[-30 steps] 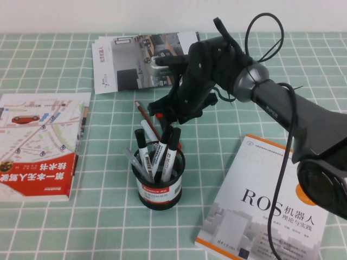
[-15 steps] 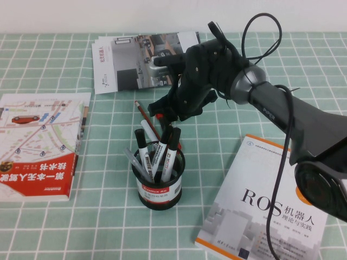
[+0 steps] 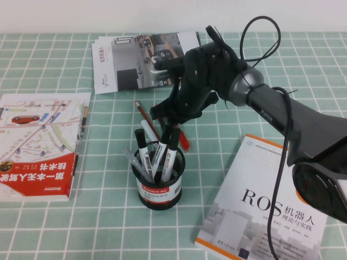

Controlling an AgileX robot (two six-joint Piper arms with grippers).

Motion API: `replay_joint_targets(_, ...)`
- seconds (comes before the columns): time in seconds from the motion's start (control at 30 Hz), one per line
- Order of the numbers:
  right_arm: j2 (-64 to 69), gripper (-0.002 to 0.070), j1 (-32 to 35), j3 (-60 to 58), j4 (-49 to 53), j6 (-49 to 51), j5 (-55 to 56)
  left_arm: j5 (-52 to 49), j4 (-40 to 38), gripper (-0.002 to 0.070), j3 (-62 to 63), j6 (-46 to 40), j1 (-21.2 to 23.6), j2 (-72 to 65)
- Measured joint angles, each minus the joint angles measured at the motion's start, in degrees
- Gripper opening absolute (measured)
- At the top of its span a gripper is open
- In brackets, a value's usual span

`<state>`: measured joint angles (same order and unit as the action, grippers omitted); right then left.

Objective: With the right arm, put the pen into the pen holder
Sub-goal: Pick up the pen on the table, then place the pen onto the pen holder

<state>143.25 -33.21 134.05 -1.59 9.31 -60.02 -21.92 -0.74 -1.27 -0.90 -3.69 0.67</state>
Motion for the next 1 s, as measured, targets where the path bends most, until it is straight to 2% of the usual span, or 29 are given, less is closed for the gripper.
replay_joint_targets(0.13, 0.1, 0.0106, 0.0, 0.0, 1.2, 0.0, -0.6, 0.0, 0.0, -0.0004, 0.0, 0.0, 0.0, 0.0)
replay_joint_targets(0.23, 0.1, 0.0073, 0.0, 0.1, 1.6, 0.0, -0.9, 0.0, 0.0, -0.0004, 0.0, 0.0, 0.0, 0.0)
replay_joint_targets(0.67, -1.5, 0.0070, 0.0, 0.2, 3.0, -1.6, -7.6, 0.0, 0.0, -0.0004, 0.0, 0.0, 0.0, 0.0)
replay_joint_targets(1.0, -15.6, 0.0068, -0.4, -2.1, 6.2, -2.6, -9.9, 0.0, 0.0, -0.0004, 0.0, 0.0, 0.0, 0.0)
